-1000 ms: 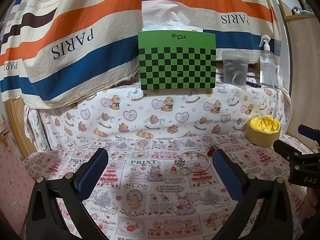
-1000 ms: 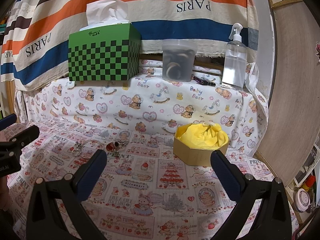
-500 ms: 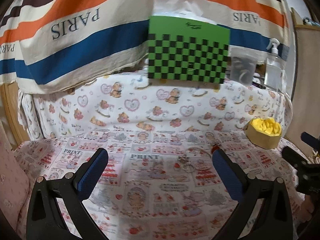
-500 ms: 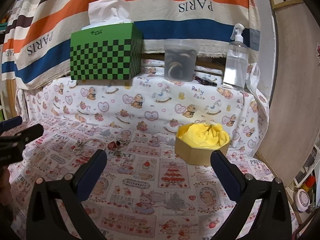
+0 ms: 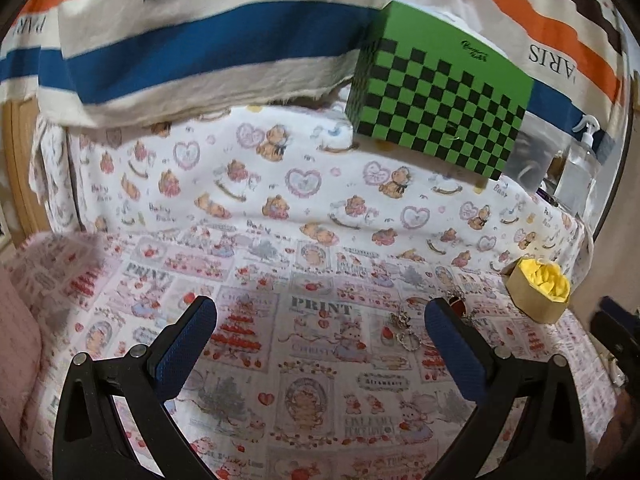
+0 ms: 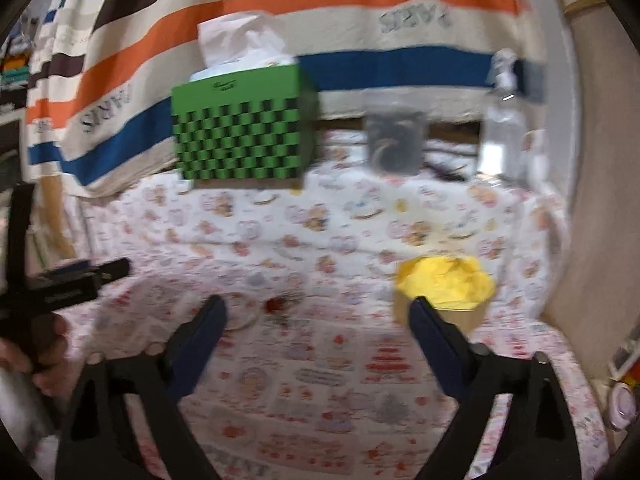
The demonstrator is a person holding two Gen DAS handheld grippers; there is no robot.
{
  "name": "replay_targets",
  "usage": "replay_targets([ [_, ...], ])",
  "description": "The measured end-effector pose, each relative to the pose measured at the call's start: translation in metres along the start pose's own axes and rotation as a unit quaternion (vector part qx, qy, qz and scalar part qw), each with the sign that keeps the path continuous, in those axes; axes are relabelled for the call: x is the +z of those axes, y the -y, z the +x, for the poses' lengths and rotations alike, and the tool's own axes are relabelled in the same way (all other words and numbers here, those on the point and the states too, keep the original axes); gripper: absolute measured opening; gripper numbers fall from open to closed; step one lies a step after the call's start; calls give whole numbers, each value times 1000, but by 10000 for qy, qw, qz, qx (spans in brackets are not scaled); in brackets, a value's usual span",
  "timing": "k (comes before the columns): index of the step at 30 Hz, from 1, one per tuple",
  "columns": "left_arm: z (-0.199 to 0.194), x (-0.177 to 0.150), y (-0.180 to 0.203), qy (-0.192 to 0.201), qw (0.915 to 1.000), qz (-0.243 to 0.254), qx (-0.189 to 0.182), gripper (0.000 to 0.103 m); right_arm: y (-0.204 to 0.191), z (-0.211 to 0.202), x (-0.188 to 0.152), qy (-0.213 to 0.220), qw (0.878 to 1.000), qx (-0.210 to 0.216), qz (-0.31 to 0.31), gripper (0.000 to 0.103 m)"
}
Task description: Organize jewelry
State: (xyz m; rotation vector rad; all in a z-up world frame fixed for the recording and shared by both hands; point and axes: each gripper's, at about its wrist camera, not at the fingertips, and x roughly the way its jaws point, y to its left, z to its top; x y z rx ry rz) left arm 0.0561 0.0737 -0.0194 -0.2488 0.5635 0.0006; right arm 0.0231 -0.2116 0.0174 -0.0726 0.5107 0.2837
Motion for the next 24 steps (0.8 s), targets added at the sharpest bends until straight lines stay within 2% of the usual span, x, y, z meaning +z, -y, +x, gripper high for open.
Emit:
replay_targets([
  [1, 2, 0, -1, -71, 10000, -35, 14, 103, -1, 5, 2, -133, 9999, 47, 1, 48],
  [2, 5, 0, -2, -145, 9999, -56, 28, 103, -2, 16, 6, -455, 9987, 249, 29, 42],
  [4, 10, -1, -5, -258, 9996, -117, 16, 103, -2, 35, 10, -838, 9945, 604, 147, 32],
  [9, 14, -1, -12, -390, 9987, -311, -27, 95, -2, 83, 14, -1366, 9870, 738, 417, 21],
  [16, 28, -6, -17, -908, 9946, -507, -62, 60, 10, 142, 15, -1994, 9723, 806, 919, 17],
  [19, 31, -9, -20, -1041, 9924, -645, -130, 55, 13, 152, 11, -2107, 9691, 815, 987, 17],
  [23, 32, -8, -22, -1110, 9904, -777, -285, 54, 13, 163, 4, -2254, 9652, 896, 983, 16],
  [24, 32, -8, -21, -1111, 9905, -749, -301, 54, 12, 165, 3, -2296, 9640, 902, 989, 11],
])
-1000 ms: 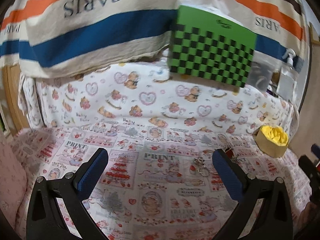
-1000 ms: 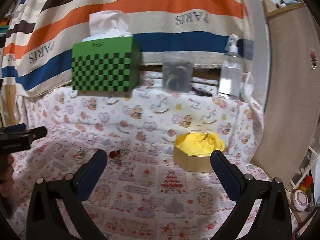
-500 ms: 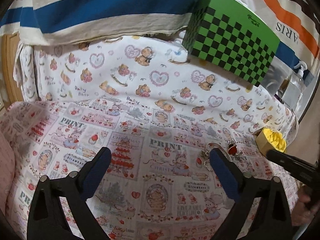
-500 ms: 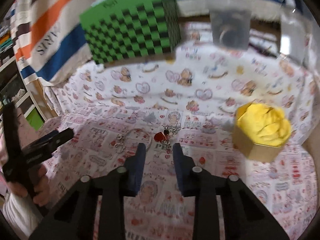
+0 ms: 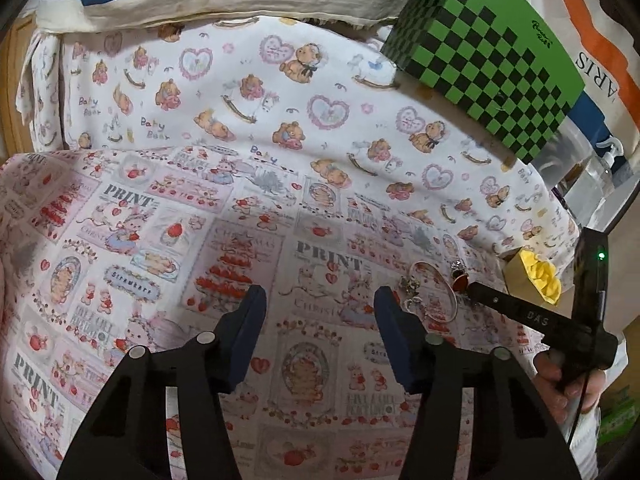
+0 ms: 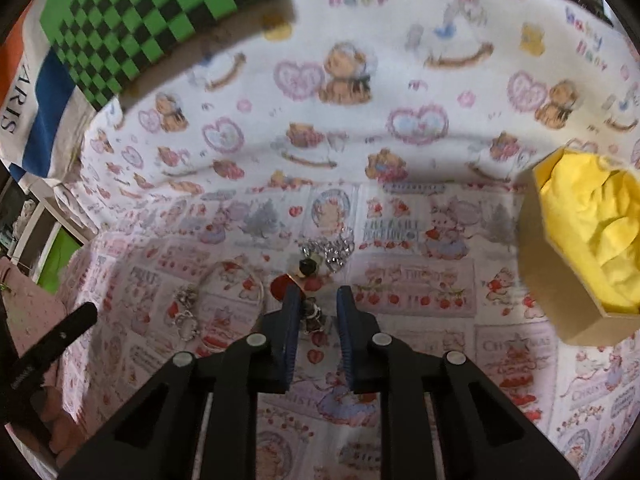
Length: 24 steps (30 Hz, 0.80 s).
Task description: Organize jewelry
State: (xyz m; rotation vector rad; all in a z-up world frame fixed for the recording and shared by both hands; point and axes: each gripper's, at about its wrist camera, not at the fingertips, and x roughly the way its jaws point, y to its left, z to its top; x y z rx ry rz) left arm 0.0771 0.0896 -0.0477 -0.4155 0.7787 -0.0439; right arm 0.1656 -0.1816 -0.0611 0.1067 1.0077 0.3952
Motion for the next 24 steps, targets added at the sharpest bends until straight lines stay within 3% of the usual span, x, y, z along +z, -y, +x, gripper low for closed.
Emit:
replay_targets([
  [2, 0, -1, 3, -59, 9999, 108, -63, 48, 2, -5, 1, 113, 9999, 57, 72, 8],
  [4, 4, -1, 9, -225, 9992, 287, -156, 35, 3, -16, 0, 220, 9995, 199, 69, 8],
  [8, 12, 2, 23, -736, 9944, 250, -714, 32, 7, -44, -6, 452, 9988, 175, 46, 8],
  [11, 19, 12, 48, -972, 9916, 551, -658, 32, 18, -69, -17, 688, 9974, 222, 54, 8],
  [15, 45, 26, 70, -1543, 9858, 523, -402, 32, 33, -87, -28, 964, 9949, 177, 221, 8],
  [24, 85, 42, 81, -2247, 9737, 383, -65, 32, 51, -84, -30, 915, 9944, 173, 492, 8],
])
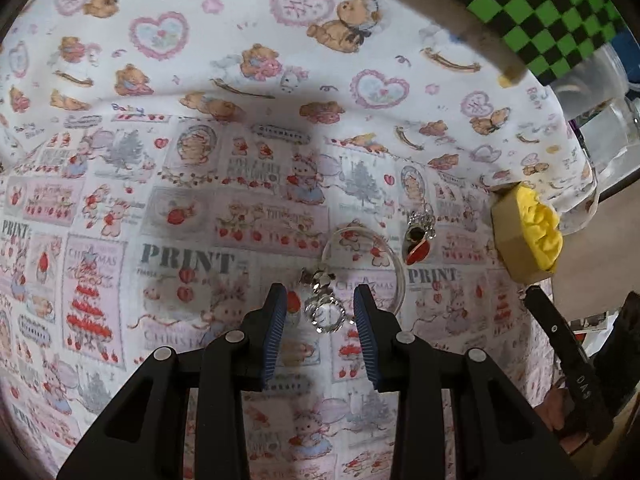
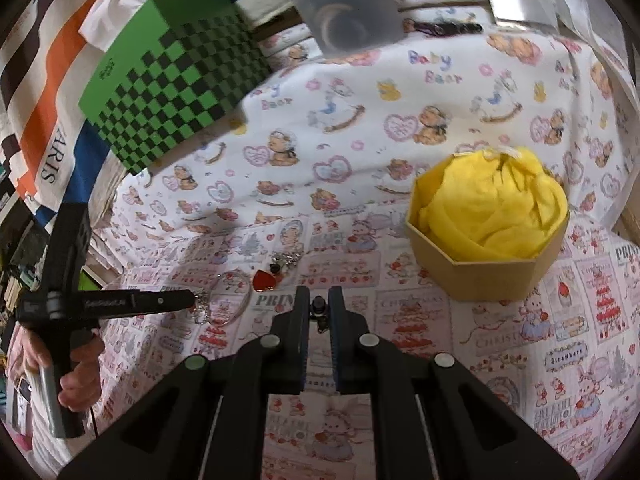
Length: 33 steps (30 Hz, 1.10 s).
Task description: Organize jewelry
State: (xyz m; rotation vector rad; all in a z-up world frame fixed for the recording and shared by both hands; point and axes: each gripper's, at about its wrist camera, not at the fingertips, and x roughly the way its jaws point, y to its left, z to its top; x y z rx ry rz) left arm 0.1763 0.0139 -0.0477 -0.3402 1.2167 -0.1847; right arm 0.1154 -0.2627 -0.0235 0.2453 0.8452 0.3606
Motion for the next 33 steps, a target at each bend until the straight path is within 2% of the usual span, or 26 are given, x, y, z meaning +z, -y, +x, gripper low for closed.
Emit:
replay_targets([
  [3, 0, 5, 3, 36, 9999, 53, 84, 32, 4, -4, 0, 52, 10000, -35, 24, 8],
  [12, 12, 7, 5, -98, 9999, -4, 76, 8, 10, -6, 2, 48, 9999, -48, 93, 8],
  [17, -6, 5, 7, 21, 9999, 25, -98, 8, 13, -11, 3, 115, 9998, -65, 141, 8],
  [22, -40, 1, 14, 366, 9992, 138, -103, 8, 19, -18, 7, 251, 9994, -27, 228, 8],
  [28, -77, -2, 41, 789, 9957, 434, -204, 8, 18, -48, 18, 814, 9966, 158, 4, 8],
  [31, -90, 0, 68, 1006, 9916, 681, -442, 8, 24, -72, 30, 1132, 9928, 371, 126, 8],
  [33, -94, 3, 88, 1088, 9879, 855, -703, 8, 30, -87, 39, 1348, 9901, 333, 185, 8],
])
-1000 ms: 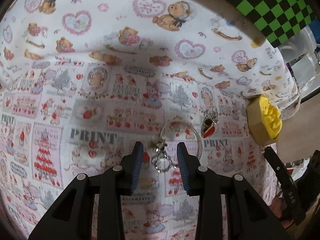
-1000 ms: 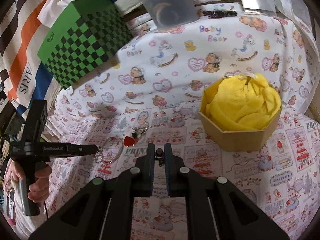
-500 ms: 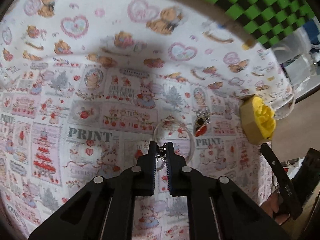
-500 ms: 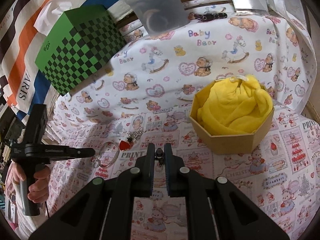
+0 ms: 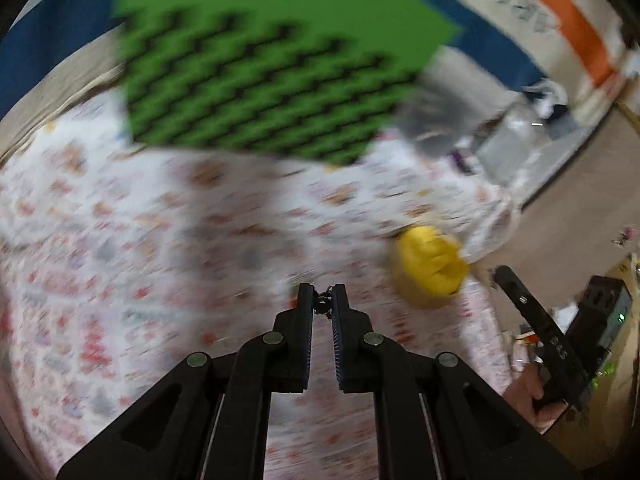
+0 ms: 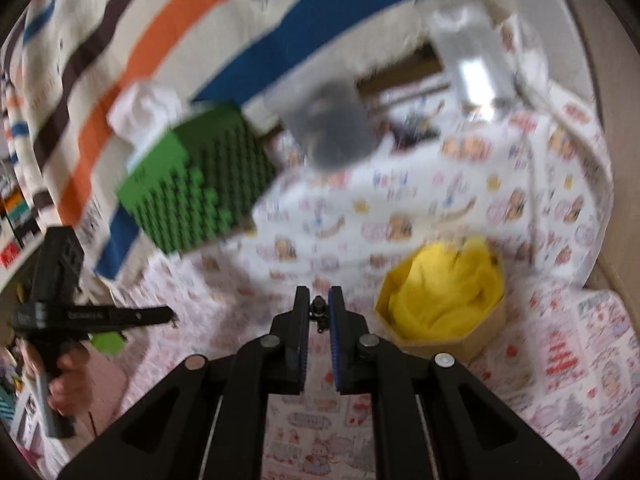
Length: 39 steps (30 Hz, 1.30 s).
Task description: Organize jewelry
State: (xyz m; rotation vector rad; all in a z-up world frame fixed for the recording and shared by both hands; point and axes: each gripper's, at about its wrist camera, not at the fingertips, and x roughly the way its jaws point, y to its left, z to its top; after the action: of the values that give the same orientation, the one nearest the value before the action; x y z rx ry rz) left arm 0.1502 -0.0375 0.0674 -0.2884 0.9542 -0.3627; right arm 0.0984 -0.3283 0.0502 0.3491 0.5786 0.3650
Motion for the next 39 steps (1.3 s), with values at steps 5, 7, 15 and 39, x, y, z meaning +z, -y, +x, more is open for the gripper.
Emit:
replay_targets([
  [5, 32, 17, 57, 150, 9958, 360, -827, 8, 30, -14, 24, 312, 9990, -121, 285, 8],
  [7, 54, 23, 73, 59, 9936, 394, -1059, 8, 47, -10, 25, 258, 9985, -174, 461, 8],
  [15, 149, 23, 114, -580, 9866, 429, -1464, 8, 98, 25, 6, -297, 9925, -112, 1182, 8],
  [39, 57, -9, 82, 1403, 9812, 1247, 445, 57, 73, 13, 8, -16, 9971, -392, 651, 48],
])
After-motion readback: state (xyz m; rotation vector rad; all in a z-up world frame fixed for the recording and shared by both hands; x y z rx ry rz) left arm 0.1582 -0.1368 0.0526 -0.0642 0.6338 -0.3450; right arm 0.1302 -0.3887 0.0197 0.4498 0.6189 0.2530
